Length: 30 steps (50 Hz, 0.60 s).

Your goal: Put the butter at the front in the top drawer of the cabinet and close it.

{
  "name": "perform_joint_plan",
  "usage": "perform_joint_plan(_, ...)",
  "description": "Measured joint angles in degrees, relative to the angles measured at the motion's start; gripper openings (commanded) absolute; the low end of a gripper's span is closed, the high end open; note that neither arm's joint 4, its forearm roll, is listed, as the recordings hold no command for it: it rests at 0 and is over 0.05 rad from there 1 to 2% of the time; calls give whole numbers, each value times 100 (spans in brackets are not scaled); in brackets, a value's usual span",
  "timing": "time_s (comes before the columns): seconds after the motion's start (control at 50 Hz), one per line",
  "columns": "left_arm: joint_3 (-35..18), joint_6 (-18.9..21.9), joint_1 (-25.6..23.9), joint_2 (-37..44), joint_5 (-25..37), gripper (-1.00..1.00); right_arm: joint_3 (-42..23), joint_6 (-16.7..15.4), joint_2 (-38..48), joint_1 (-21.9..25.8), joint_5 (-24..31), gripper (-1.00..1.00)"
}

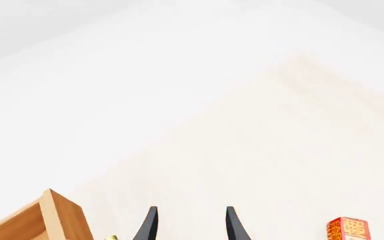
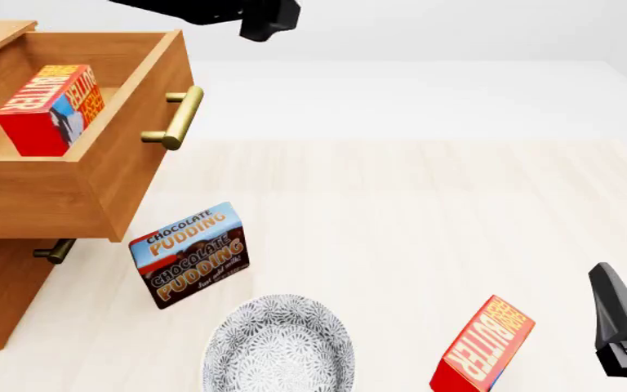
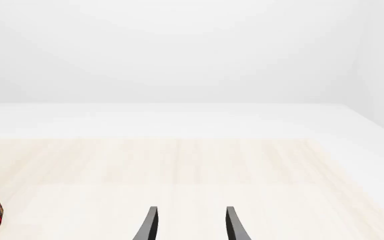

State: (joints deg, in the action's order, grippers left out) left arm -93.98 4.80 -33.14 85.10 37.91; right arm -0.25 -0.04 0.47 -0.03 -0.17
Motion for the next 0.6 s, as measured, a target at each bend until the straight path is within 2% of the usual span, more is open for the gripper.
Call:
perform_joint_plan(0.28, 626, -222, -114, 205, -966, 100, 0, 0, 0, 0, 0, 100)
perform_joint_plan(0.6, 1082, -677, -228, 563, -1471, 100, 0, 0, 0, 0, 0, 100)
